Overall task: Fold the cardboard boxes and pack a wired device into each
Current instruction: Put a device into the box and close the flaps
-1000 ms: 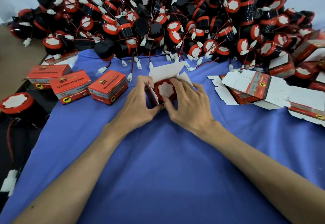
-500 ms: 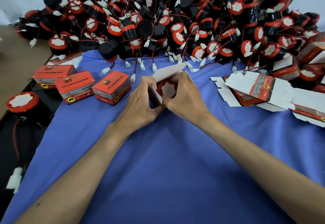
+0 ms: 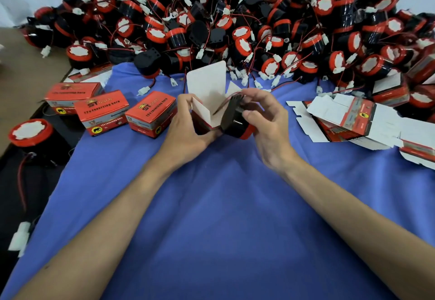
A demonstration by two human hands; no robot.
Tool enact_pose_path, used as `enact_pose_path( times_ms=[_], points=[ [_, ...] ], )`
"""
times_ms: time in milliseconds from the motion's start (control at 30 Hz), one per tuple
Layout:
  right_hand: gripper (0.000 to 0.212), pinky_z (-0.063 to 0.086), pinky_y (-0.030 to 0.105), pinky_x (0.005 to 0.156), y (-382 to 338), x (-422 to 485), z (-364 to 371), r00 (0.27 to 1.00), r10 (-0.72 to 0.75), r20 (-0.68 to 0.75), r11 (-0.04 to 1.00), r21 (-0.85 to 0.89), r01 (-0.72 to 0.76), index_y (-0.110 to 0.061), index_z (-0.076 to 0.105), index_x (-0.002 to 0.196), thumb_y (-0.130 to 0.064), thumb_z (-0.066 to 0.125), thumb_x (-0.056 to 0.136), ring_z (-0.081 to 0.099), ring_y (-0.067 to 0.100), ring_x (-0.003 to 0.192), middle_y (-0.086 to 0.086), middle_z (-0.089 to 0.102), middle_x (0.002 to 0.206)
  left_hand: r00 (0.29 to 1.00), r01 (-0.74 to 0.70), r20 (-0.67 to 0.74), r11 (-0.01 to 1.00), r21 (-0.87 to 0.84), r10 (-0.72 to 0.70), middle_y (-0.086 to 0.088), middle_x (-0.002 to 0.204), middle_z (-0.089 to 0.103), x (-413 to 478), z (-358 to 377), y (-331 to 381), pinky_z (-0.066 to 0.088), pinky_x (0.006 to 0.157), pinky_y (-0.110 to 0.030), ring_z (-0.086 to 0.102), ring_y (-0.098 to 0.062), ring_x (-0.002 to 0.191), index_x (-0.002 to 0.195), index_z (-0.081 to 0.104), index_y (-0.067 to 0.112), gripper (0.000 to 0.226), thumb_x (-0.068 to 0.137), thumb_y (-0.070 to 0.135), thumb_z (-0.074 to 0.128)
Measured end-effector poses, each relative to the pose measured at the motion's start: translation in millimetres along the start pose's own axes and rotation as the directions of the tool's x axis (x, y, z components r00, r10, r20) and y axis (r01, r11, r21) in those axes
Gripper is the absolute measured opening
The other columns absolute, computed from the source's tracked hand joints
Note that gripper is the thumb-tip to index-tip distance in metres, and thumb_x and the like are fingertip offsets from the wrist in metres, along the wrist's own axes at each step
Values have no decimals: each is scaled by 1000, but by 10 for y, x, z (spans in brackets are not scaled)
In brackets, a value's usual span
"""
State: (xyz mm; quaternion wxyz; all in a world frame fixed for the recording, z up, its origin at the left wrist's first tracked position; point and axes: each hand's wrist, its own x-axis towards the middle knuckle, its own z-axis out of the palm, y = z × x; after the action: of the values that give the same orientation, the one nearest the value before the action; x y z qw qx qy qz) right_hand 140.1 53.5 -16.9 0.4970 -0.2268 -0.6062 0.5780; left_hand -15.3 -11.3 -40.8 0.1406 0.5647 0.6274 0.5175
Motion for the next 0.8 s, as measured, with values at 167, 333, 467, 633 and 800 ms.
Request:
enact_pose_path(
  times_ms=[167, 333, 467, 633, 800],
  points=[
    [32, 51, 31, 90, 52, -10, -69, 996, 32, 82, 948, -319, -4, -9, 61, 107, 12, 55, 84, 62, 14, 97, 13, 64, 106, 999, 49, 4, 999, -21, -49, -11, 113, 60, 15, 18, 3, 48, 90, -49, 61, -25, 103, 117, 34, 17, 68, 72, 16, 85],
    [28, 42, 20, 94, 50, -62, -26, 956, -151, 250, 786, -556, 269, 0, 68, 104, -10, 44, 95, 56, 13, 104, 5, 57, 109, 999, 47, 27, 998, -40, -46, -11, 121, 57, 15, 17, 10, 46, 96, -49, 58, -26, 111, 128, 36, 13, 72, 73, 12, 83],
    [58, 27, 28, 112, 68, -109, -104, 846, 23, 533, 696, -616, 370, -6, 48, 134, -28, 61, 82, 35, 25, 130, 8, 38, 137, 998, -37, -55, 999, 4, 37, 0, 131, 41, 10, -5, 18, 42, 104, -46, 45, -23, 126, 137, 39, 11, 77, 74, 13, 83],
    [65, 33, 28, 110, 58, -136, -51, 884, -310, 350, 625, -626, 467, 6, 47, 129, -22, 73, 76, 41, 24, 127, 19, 45, 133, 994, 93, -52, 991, -92, -98, 0, 123, 52, 20, -25, 36, 44, 101, -31, 56, -16, 117, 149, 16, 20, 104, 72, 17, 84],
    [59, 42, 22, 91, -179, -113, -54, 825, -565, 33, 663, -578, 476, 13, 46, 118, -27, 66, 78, 56, 29, 99, 20, 51, 111, 998, 65, -11, 998, -26, -65, 9, 123, 51, 8, -5, -18, 38, 104, -25, 51, -12, 125, 151, 14, 17, 101, 77, 12, 81]
  ],
)
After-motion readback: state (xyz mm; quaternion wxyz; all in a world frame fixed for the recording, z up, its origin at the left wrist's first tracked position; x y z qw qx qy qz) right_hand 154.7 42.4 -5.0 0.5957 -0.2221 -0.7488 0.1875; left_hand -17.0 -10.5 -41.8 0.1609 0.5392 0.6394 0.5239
